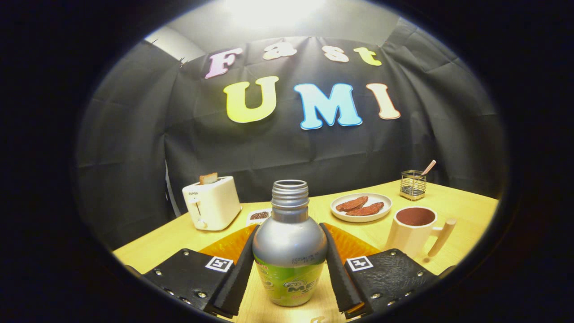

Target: Take the bottle from table, then pour the juice into the cup, finally place the bottle on the coaster

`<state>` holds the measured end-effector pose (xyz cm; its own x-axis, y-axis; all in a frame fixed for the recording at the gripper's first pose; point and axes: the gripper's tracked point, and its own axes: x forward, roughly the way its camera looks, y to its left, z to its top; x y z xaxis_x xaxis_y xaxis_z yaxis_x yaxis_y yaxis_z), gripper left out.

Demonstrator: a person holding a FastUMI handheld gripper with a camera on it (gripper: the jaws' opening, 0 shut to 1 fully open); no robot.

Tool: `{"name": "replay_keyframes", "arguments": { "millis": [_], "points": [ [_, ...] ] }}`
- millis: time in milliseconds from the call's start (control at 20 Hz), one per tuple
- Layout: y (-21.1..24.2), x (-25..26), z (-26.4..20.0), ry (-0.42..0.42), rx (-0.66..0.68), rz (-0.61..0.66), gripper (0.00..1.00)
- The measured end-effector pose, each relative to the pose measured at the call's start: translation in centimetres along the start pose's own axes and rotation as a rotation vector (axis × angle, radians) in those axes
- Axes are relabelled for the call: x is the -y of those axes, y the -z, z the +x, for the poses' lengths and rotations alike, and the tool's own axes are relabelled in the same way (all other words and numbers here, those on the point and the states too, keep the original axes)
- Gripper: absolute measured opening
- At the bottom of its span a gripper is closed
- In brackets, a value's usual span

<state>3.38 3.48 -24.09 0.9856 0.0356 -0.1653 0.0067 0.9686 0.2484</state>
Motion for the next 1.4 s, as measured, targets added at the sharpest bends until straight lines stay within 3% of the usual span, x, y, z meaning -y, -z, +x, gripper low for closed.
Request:
{"name": "replay_keyframes", "arguments": {
  "millis": [150,700,1400],
  "points": [
    [-0.8,1.3,0.2,0.030,-0.009,0.055,0.77],
    [-1.8,2.7,1.2,0.009,-0.026,0.408,0.77],
    [0.2,5.8,2.7,0.000,-0.027,0.855,0.76]
  ]
}}
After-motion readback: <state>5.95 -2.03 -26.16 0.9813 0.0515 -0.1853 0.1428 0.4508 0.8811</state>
